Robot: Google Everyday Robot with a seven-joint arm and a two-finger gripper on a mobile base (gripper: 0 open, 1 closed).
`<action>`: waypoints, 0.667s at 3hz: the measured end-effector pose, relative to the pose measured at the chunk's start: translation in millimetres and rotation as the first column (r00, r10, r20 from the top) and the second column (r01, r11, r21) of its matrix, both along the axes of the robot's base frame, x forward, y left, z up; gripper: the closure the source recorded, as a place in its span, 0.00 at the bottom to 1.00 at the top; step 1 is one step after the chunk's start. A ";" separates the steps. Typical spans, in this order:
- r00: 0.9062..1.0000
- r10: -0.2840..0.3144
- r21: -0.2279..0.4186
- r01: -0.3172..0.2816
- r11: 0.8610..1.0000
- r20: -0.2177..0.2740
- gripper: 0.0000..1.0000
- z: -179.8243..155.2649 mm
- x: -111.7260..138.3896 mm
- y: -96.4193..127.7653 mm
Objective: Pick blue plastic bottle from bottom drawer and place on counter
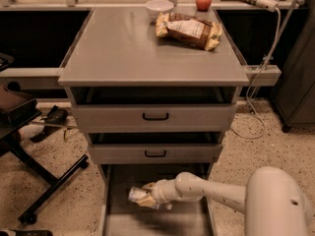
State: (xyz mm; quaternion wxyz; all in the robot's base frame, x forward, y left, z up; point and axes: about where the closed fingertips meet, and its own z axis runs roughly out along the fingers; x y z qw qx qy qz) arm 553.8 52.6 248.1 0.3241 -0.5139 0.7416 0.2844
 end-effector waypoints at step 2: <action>0.997 0.080 0.072 -0.079 0.994 -0.017 1.00 64.3 -4.7 -4.5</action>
Offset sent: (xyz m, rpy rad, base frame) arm 0.0009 -0.0051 0.0538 0.0594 0.0065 0.0497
